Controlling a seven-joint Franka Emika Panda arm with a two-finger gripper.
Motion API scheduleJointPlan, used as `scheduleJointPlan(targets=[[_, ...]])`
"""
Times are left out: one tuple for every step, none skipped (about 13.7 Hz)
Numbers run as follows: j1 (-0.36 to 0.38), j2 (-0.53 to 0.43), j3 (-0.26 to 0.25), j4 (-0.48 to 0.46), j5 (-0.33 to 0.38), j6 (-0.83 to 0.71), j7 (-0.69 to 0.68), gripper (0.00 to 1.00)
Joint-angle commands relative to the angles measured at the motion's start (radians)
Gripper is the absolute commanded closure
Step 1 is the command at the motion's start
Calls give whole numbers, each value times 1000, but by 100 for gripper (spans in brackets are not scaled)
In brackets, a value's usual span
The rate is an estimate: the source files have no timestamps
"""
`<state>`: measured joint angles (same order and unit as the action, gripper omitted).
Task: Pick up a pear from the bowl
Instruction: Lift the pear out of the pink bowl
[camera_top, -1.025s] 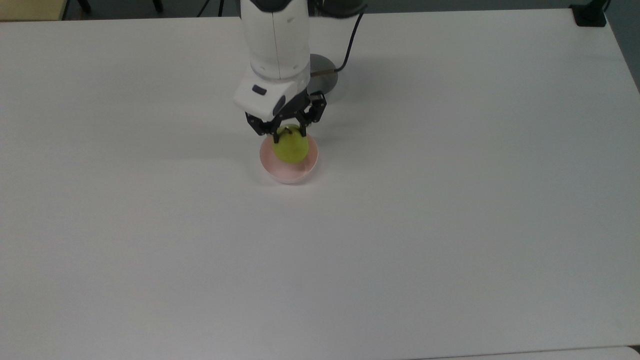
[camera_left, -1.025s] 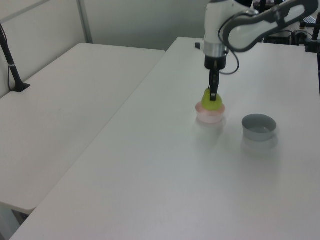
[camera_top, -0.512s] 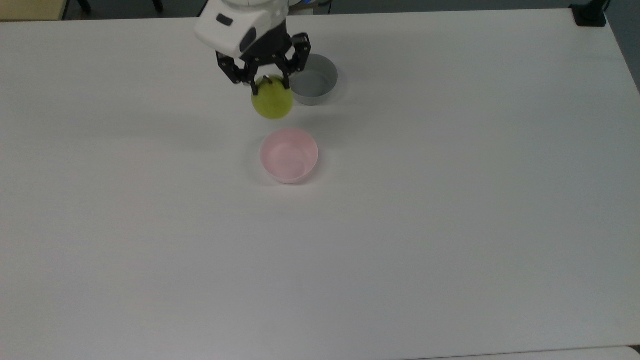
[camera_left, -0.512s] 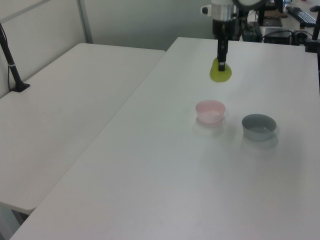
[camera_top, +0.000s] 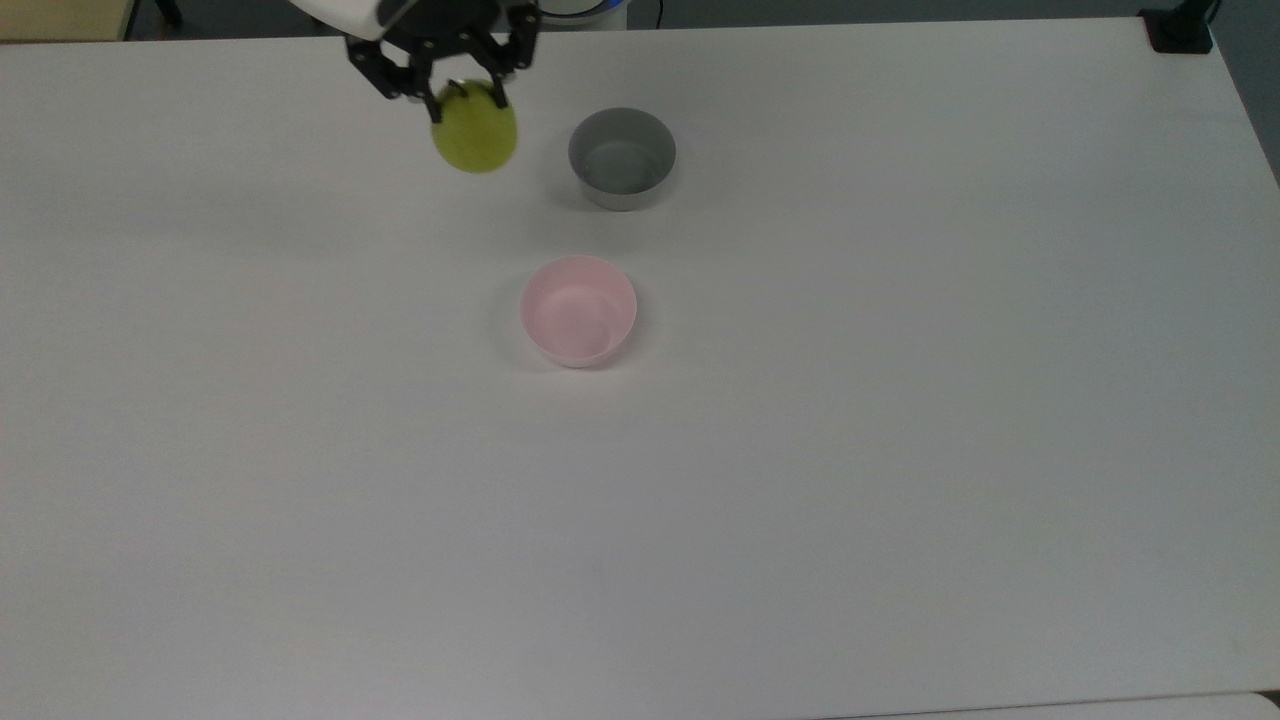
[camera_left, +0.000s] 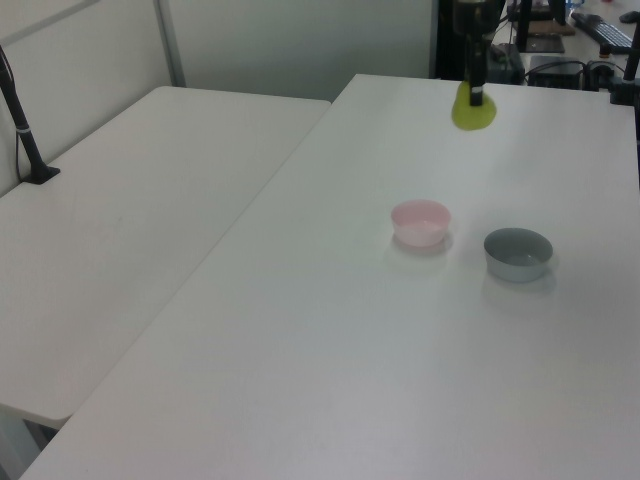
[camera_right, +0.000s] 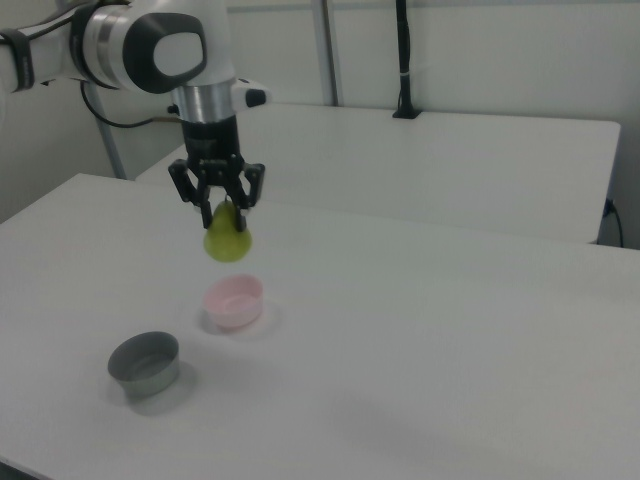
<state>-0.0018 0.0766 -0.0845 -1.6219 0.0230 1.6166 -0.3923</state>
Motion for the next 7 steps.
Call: scheduleJointPlan(targets=[[-24, -66, -82, -98, -3, -6, -184, 100], [-26, -67, -110, -119, -3, 2, -218, 100], [-27, -70, -150, -153, -9, 18, -267, 100], [-41, -73, -185, -194, -11, 76, -305, 100], [-47, -77, -202, -223, -11, 122, -319, 100], [-55, -77, -225, -266, -11, 196, -336, 100], [-56, -75, -237, -291, -11, 247, -342, 100]])
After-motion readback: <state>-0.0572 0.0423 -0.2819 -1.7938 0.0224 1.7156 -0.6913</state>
